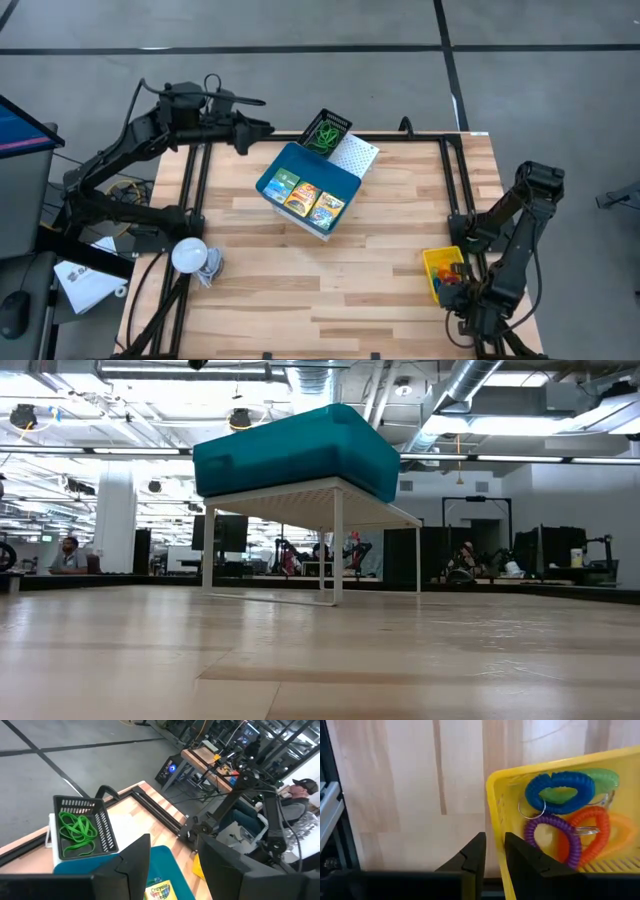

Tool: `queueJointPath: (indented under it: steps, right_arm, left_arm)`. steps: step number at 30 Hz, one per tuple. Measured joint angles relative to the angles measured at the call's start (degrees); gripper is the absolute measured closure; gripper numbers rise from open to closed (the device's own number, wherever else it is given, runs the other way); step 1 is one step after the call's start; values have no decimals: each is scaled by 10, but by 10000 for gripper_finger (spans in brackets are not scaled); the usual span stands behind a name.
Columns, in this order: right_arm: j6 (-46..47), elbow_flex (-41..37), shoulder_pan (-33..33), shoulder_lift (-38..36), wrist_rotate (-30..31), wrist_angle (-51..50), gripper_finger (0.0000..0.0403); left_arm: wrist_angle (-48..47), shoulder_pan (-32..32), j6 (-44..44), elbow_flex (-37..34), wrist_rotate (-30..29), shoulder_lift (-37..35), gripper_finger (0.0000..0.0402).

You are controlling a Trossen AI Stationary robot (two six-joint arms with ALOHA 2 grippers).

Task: Pick & Place Office Desk Supplies
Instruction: Put the yellow bin with spring keychains on the shelf

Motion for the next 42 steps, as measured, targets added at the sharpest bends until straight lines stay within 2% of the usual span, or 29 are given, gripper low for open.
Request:
queueJointPath:
  steps: [6, 15, 17, 20, 25, 29, 35, 42]
  right_arm:
    - [-10, -20, 0, -1, 1, 11, 334]
    - [-11, -63, -15, -1, 1, 93, 337]
    - [-15, -63, -30, -1, -3, 87, 349]
    - [-41, -63, -68, -1, -20, 85, 388]
    - [-96, -49, -152, -3, -31, 74, 398]
    - [-150, -17, -235, -18, -9, 58, 399]
    - [-170, 25, -390, -83, 31, 13, 400]
    - [-183, 92, -567, -159, 31, -20, 401]
  left_arm:
    - [1, -3, -10, 0, 0, 0, 243]
    - [1, -3, -16, 0, 0, -4, 243]
    - [5, -3, -17, 0, 0, -6, 243]
    - [5, -3, -21, 0, 0, -8, 243]
    - [6, -3, -21, 0, 0, -17, 243]
    - [4, -3, -21, 0, 0, -24, 243]
    - [-4, -3, -12, 0, 0, -37, 243]
    - [-10, -3, 9, 0, 0, -50, 243]
